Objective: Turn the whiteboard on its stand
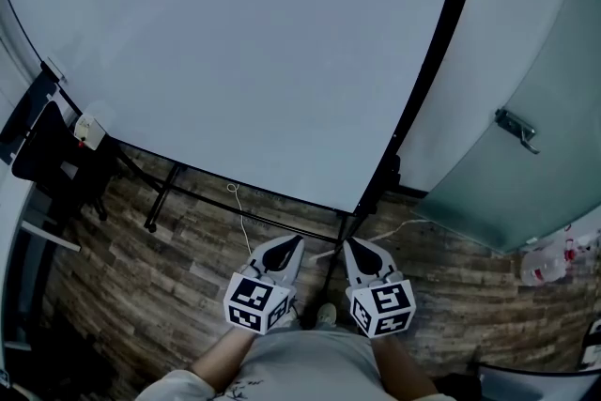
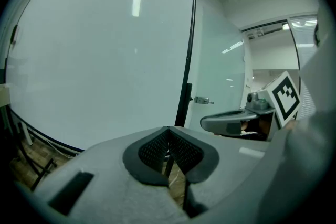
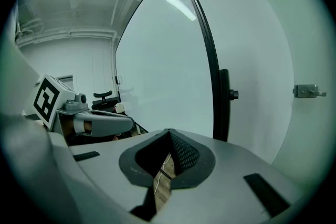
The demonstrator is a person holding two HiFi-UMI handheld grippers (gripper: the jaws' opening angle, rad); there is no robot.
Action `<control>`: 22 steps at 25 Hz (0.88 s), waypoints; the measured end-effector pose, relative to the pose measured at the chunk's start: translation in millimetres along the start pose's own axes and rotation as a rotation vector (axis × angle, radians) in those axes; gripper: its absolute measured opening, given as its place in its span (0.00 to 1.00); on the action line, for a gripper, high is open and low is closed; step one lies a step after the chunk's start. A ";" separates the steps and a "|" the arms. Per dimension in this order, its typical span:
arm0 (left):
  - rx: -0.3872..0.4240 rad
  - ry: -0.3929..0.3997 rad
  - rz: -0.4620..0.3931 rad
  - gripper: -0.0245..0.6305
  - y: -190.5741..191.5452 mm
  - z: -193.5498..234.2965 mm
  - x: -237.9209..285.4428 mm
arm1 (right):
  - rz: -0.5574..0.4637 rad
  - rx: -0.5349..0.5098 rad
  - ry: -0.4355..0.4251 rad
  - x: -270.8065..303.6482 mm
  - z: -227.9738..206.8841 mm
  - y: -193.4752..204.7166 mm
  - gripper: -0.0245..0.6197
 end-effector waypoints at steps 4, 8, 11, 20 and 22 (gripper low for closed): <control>0.003 0.006 -0.002 0.05 0.1 -0.7 3.0 | 0.002 -0.008 -0.001 0.2 -0.5 0.6 0.05; 0.004 0.015 -0.003 0.05 -1.7 -2.4 5.0 | 0.002 -0.009 -0.004 -0.2 1.0 -0.1 0.05; 0.007 0.019 -0.005 0.05 -1.9 -2.7 4.4 | 0.003 -0.013 -0.008 -0.5 3.3 0.2 0.05; 0.007 0.017 -0.008 0.05 -3.9 -2.2 7.8 | 0.002 -0.021 -0.016 0.1 1.6 -0.7 0.05; 0.008 0.018 -0.007 0.05 -3.8 -2.3 7.5 | 0.002 -0.023 -0.018 0.0 2.6 -0.3 0.05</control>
Point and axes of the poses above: the fingertips, and each gripper's own axes: x forward along the fingers, z to its left, y out of its underside, the point moved 8 cm from there along -x, backward along the fingers, and after that the axes turned 12 degrees about y, right-handed, at the moved point
